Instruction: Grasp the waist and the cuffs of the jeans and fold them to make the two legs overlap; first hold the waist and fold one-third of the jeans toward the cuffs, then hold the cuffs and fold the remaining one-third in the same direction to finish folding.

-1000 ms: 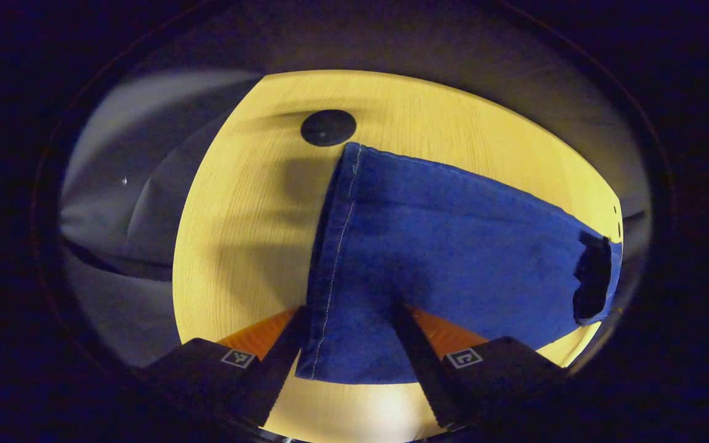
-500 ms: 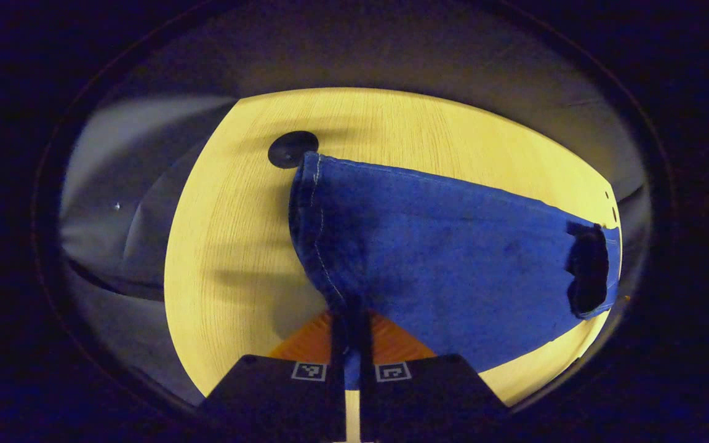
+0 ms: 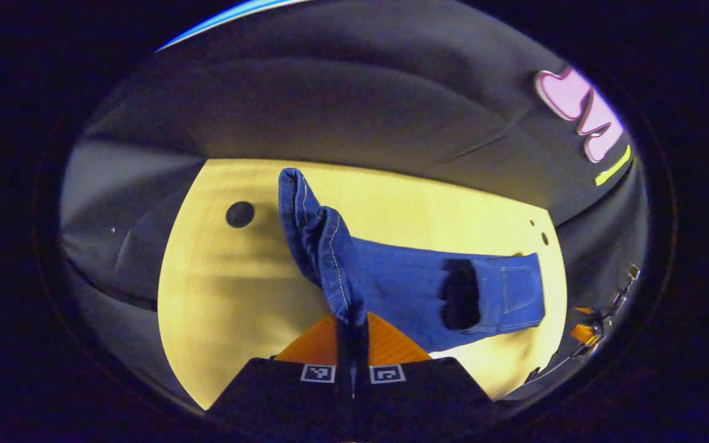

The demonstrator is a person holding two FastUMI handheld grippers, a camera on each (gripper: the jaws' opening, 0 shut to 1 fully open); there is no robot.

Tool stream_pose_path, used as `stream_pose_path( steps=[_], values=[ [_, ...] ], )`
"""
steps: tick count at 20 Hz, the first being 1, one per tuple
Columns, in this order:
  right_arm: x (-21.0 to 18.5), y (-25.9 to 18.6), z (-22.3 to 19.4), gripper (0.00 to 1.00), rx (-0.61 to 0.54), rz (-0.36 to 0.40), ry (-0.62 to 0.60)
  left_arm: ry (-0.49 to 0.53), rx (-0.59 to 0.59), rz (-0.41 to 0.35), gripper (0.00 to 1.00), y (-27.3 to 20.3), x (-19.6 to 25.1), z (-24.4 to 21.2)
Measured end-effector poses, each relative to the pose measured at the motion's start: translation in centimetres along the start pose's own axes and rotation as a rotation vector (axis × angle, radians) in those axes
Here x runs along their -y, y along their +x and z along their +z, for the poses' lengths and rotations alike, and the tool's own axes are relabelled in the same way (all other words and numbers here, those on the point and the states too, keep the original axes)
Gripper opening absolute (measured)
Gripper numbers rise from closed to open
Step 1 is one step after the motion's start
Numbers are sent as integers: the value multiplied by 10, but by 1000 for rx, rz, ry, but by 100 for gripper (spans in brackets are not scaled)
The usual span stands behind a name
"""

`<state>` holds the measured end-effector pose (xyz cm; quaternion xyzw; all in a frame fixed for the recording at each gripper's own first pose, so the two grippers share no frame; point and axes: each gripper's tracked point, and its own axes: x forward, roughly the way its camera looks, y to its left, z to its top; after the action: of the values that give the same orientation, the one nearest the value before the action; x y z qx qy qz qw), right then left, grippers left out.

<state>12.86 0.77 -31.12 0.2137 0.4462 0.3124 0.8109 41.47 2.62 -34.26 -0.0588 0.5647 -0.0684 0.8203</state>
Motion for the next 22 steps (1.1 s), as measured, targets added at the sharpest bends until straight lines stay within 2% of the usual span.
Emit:
stream_pose_path(
  steps=[2,4,6,8,10,12,14,15,16,18,19,20,21,22],
  values=[
    [1,-11,3,96,19,4,5,58,38,-89,6,-28,78,14],
    [5,-22,8,97,41,7,9,163,64,-153,6,-36,158,26],
    [17,-34,11,96,58,-7,11,254,40,-225,6,-10,233,11],
    [32,-48,15,96,82,-27,20,318,-18,-265,6,24,287,-17],
    [44,-62,16,96,109,-48,41,407,-66,-241,6,75,306,-40],
    [50,-77,12,96,127,-57,70,491,-106,-159,8,139,308,-73],
    [60,-93,7,96,146,-101,41,498,-192,-86,12,180,304,-108],
    [62,-104,2,96,151,-119,20,492,-220,-77,16,191,306,-124],
    [59,-116,-1,96,158,-129,1,493,-218,-63,24,198,308,-135],
    [54,-135,-12,96,163,-144,-27,553,-145,37,82,213,309,-148],
    [50,-145,-18,96,166,-157,-42,605,-87,81,88,213,308,-144],
    [42,-157,-22,96,181,-164,-56,638,-32,116,87,205,311,-141],
    [31,-169,-25,96,201,-158,-65,638,17,99,87,192,322,-142],
    [16,-180,-30,96,221,-145,-72,610,78,42,92,169,339,-142]
  ],
)
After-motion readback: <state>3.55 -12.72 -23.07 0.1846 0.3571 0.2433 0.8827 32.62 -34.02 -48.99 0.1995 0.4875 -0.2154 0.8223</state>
